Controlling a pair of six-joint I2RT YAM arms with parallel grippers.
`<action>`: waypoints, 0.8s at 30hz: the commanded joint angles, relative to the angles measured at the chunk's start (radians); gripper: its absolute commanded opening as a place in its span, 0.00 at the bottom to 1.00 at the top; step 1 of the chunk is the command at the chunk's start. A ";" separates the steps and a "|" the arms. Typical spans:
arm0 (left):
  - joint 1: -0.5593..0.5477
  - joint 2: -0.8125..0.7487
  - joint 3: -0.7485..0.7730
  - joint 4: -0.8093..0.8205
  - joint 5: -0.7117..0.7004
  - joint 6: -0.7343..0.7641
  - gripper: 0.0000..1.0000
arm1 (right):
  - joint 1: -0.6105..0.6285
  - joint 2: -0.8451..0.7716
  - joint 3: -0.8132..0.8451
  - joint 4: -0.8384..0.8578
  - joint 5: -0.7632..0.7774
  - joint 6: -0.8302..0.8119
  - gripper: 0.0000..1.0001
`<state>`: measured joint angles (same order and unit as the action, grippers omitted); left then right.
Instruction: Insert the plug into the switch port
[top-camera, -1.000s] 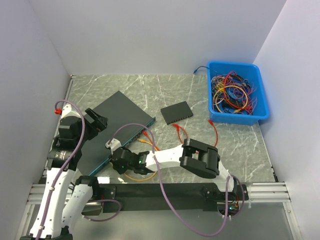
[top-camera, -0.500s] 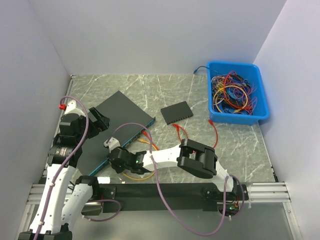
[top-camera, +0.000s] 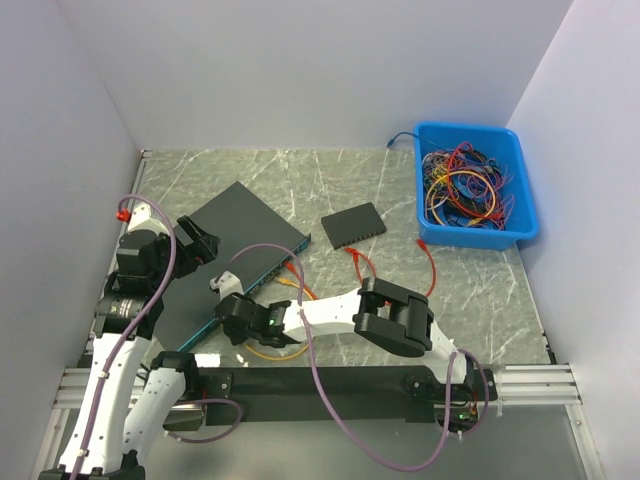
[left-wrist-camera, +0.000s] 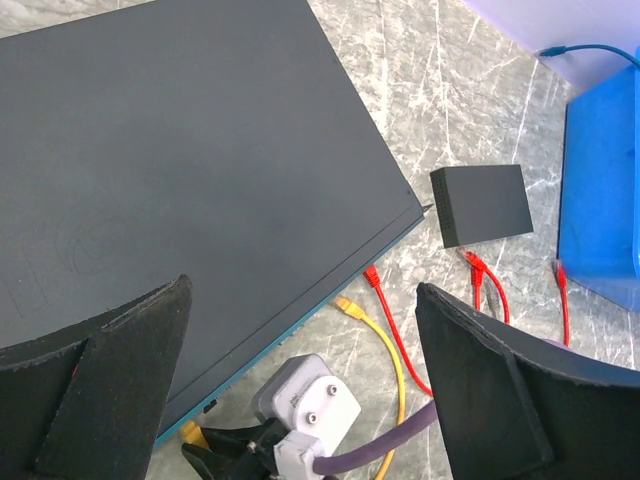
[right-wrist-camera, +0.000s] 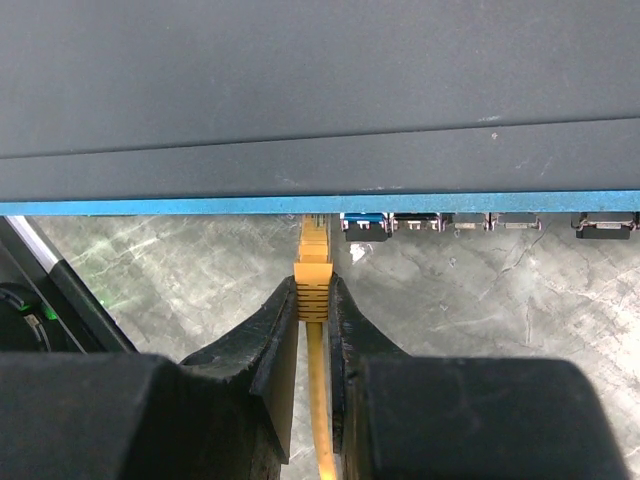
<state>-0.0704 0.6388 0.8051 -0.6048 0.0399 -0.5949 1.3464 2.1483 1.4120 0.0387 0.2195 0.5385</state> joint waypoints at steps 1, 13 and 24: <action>0.006 -0.007 -0.001 0.034 0.018 0.014 0.99 | -0.032 0.044 0.056 -0.031 0.096 0.017 0.00; 0.006 -0.011 -0.003 0.033 0.014 0.010 0.99 | 0.002 0.093 0.189 -0.183 0.270 -0.015 0.00; 0.006 -0.007 -0.004 0.034 0.015 0.010 0.99 | 0.020 0.140 0.308 -0.272 0.334 -0.071 0.00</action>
<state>-0.0704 0.6384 0.8051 -0.6029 0.0406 -0.5949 1.4036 2.2597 1.6711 -0.2592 0.4122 0.4892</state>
